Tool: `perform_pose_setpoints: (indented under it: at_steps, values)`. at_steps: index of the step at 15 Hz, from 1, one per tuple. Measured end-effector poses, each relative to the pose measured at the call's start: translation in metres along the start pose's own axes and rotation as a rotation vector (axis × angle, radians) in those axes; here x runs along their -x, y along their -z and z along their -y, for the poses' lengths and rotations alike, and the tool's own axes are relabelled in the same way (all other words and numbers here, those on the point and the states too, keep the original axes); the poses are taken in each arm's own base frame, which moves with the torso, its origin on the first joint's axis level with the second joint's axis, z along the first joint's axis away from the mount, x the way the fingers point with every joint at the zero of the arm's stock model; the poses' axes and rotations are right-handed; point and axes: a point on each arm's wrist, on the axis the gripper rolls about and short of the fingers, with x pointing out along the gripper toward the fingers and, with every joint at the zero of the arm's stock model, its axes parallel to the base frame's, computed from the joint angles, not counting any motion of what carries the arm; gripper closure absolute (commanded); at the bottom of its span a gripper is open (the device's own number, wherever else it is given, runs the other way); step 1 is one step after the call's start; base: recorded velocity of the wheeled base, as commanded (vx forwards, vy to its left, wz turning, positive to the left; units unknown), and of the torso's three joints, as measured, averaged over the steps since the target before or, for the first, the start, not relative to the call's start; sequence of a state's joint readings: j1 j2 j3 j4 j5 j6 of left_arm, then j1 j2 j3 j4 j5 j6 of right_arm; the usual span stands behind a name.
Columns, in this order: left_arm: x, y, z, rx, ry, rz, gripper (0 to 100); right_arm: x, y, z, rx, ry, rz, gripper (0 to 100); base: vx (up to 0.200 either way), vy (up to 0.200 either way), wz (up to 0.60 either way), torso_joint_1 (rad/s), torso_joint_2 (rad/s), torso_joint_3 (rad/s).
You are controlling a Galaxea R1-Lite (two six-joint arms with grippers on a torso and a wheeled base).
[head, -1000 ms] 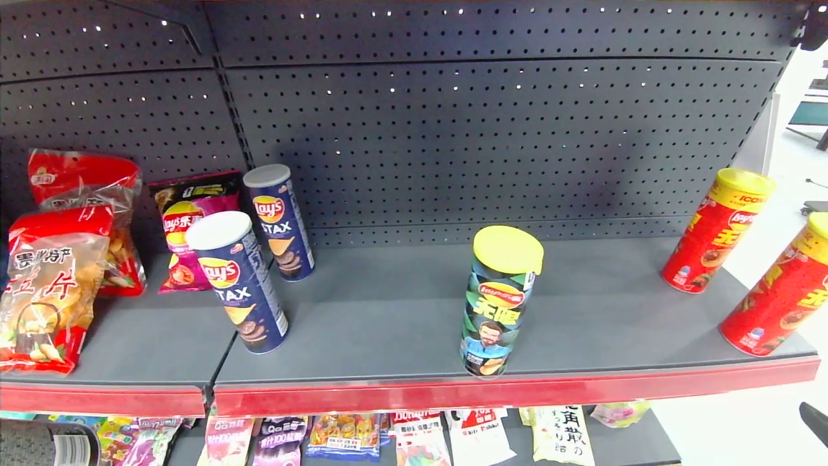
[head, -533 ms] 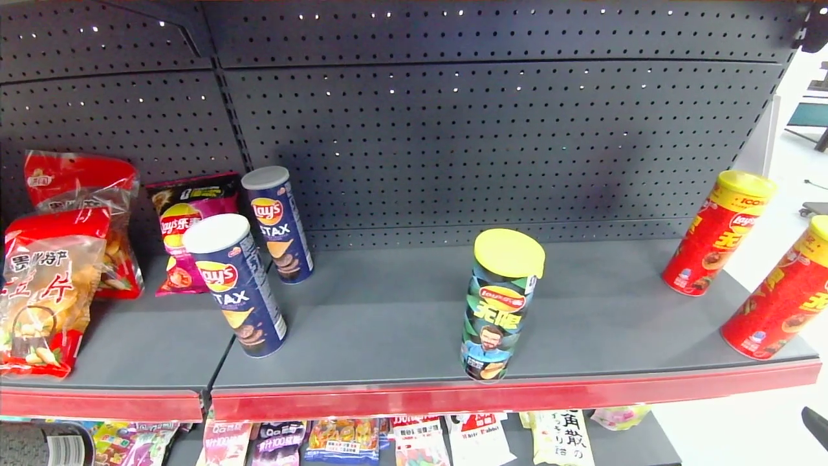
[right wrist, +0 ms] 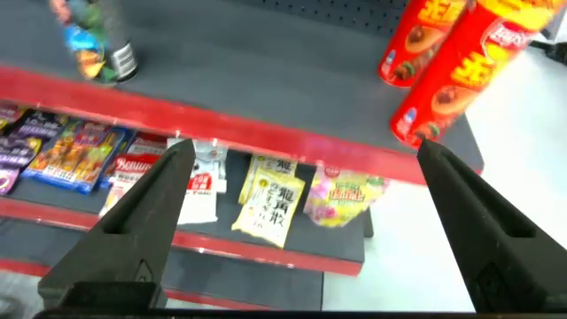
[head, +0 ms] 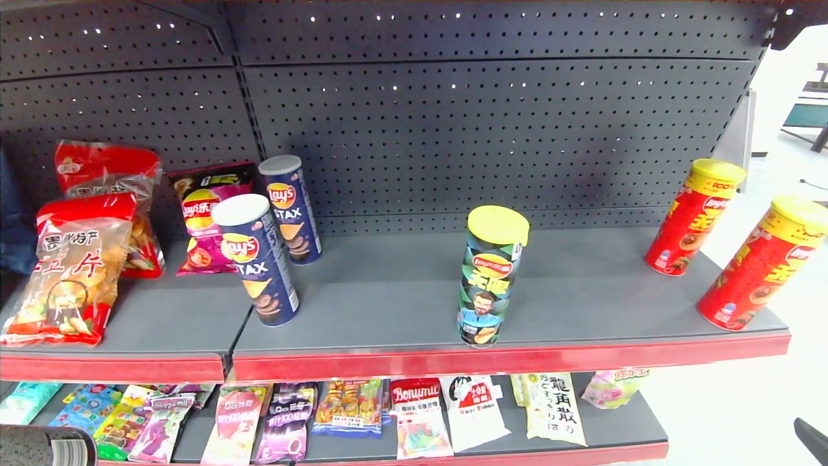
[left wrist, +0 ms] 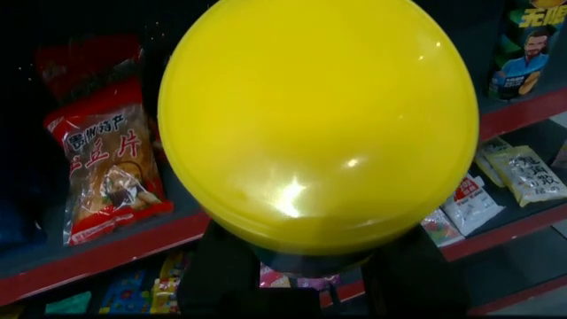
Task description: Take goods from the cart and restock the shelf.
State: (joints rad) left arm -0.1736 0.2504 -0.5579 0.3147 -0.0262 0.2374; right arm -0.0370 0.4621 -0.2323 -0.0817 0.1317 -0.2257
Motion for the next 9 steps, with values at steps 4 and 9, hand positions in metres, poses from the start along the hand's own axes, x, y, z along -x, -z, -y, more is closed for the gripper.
perform_pose_setpoints:
  at_steps: [4,9]
  values:
    - [-0.0009,0.0001,0.0,0.0,0.003,-0.003,100,0.0,0.0041,-0.001,-0.002,-0.002,-0.008,0,0.0,0.0,0.0,0.0,0.0,0.0]
    - [-0.0013,-0.0001,-0.0001,0.0,0.004,-0.004,100,-0.0001,0.0047,-0.0011,-0.002,-0.003,-0.01,0,0.0,0.0,0.0,0.0,0.0,0.0]
